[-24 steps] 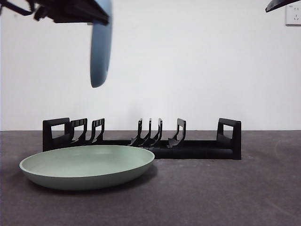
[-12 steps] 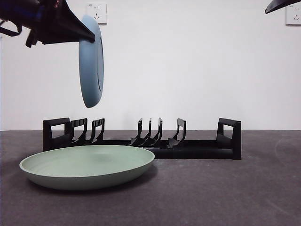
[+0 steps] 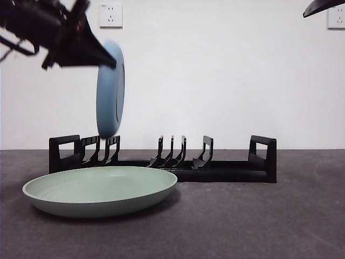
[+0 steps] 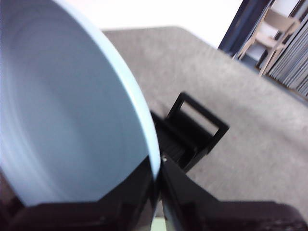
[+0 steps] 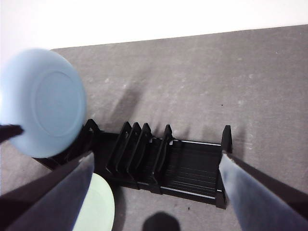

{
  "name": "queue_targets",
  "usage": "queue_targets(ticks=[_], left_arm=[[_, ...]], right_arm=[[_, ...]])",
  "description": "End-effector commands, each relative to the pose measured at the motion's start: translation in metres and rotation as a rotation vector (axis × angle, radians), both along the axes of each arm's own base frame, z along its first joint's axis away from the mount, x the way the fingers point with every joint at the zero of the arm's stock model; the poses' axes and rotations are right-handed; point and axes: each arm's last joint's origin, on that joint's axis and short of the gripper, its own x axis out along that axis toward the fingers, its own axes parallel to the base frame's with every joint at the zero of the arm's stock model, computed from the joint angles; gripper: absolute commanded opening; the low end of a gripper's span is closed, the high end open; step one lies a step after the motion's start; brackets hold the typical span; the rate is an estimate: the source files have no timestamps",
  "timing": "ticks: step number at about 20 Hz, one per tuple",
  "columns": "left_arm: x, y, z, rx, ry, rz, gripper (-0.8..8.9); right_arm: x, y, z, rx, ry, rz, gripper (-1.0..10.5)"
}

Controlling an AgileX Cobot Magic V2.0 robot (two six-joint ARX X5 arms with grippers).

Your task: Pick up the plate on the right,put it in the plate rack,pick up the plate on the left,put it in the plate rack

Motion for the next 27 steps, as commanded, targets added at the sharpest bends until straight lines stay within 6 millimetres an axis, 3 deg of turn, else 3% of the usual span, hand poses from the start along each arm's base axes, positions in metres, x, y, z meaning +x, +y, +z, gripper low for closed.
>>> queue_targets(ticks=[1, 7, 13, 17, 19, 23, 27], left_arm=[[0.007, 0.0, -0.011, 0.032, 0.007, -0.01, -0.09], [0.013, -0.002, -0.033, 0.072, 0.09, 0.002, -0.09], [0.009, -0.001, -0.04, 0.091, 0.171, -0.01, 0.16], [0.006, 0.0, -0.044, 0.103, 0.23, -0.011, 3.0], [0.004, 0.0, -0.045, 0.11, 0.264, -0.013, 3.23], [-0.002, 0.001, -0.038, 0.117, 0.257, -0.055, 3.23], [-0.015, 0.0, -0.014, 0.098, 0.179, -0.086, 3.24]], right_arm=[[0.001, 0.0, 0.0, 0.008, 0.001, -0.005, 4.4], [0.001, 0.0, 0.0, 0.007, 0.001, -0.005, 4.4], [0.002, 0.001, -0.001, 0.006, 0.006, -0.006, 4.4], [0.005, 0.001, -0.004, 0.001, 0.024, -0.005, 4.4], [0.006, 0.002, -0.007, -0.003, 0.044, -0.002, 4.4], [0.011, 0.004, -0.014, -0.009, 0.099, 0.001, 4.4], [0.015, 0.012, -0.025, -0.001, 0.175, 0.068, 4.4]])
